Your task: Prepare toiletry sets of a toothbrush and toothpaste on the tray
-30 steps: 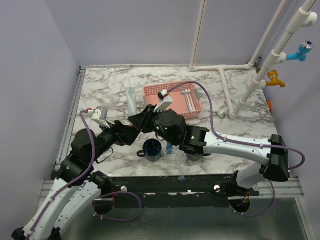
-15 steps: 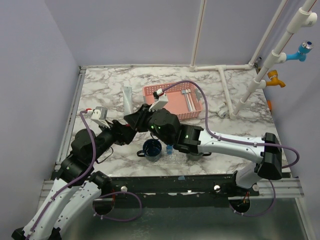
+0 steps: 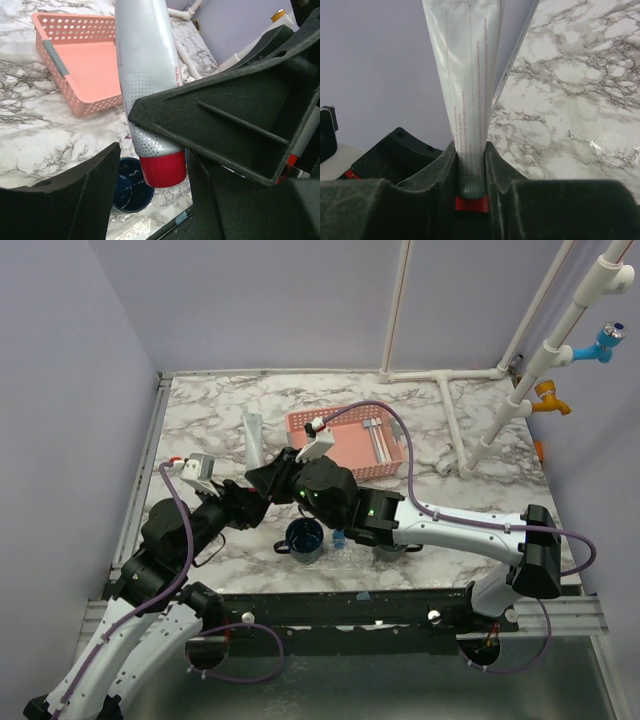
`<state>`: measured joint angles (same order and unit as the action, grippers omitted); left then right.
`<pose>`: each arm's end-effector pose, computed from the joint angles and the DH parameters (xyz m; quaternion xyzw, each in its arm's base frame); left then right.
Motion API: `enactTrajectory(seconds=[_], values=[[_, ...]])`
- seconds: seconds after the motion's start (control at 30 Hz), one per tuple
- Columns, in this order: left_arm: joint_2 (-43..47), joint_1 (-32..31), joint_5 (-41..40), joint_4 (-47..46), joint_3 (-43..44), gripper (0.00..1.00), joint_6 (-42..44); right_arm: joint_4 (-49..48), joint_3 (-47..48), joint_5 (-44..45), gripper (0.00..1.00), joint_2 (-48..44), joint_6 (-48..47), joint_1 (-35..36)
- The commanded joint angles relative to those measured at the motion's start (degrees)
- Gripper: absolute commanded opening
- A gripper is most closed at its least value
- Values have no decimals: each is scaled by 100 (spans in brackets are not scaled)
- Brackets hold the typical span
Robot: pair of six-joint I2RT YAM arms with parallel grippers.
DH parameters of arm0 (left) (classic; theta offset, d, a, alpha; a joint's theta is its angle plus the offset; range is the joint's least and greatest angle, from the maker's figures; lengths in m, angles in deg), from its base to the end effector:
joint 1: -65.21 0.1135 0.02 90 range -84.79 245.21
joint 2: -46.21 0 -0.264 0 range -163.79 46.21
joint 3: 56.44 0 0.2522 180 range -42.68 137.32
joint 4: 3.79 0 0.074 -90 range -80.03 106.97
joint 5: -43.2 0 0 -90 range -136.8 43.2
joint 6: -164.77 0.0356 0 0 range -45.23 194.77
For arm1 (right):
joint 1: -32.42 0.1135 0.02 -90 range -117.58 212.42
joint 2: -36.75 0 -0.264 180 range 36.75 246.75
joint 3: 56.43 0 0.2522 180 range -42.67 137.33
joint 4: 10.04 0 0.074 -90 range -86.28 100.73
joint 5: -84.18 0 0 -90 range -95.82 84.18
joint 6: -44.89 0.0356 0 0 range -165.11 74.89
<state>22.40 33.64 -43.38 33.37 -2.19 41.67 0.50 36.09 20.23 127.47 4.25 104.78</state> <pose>0.0881 -0.0566 0.3350 0.0099 0.7472 -0.3741 0.5492 0.1301 0.3575 0.3693 -0.0036 0.7538 0.4708 0.4583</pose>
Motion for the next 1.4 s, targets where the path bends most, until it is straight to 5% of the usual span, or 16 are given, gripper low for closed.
enactTrajectory(seconds=[0.0, 0.37, 0.6, 0.83, 1.37], values=[[61, 6, -296, -318, 209, 55, 146, 234, 127, -268, 22, 104, 64, 167], [215, 2, -207, -587, 109, 35, 146, 279, 79, -373, 22, 116, 85, 203], [264, 2, -158, -636, 77, 0, 212, 261, -10, -351, 28, 21, 35, 204], [364, 2, 111, -693, -41, 0, 278, 208, -93, -124, 44, -123, -5, 208], [862, 3, 786, -586, -358, 0, 453, 234, 195, 661, 47, -263, -354, 141]])
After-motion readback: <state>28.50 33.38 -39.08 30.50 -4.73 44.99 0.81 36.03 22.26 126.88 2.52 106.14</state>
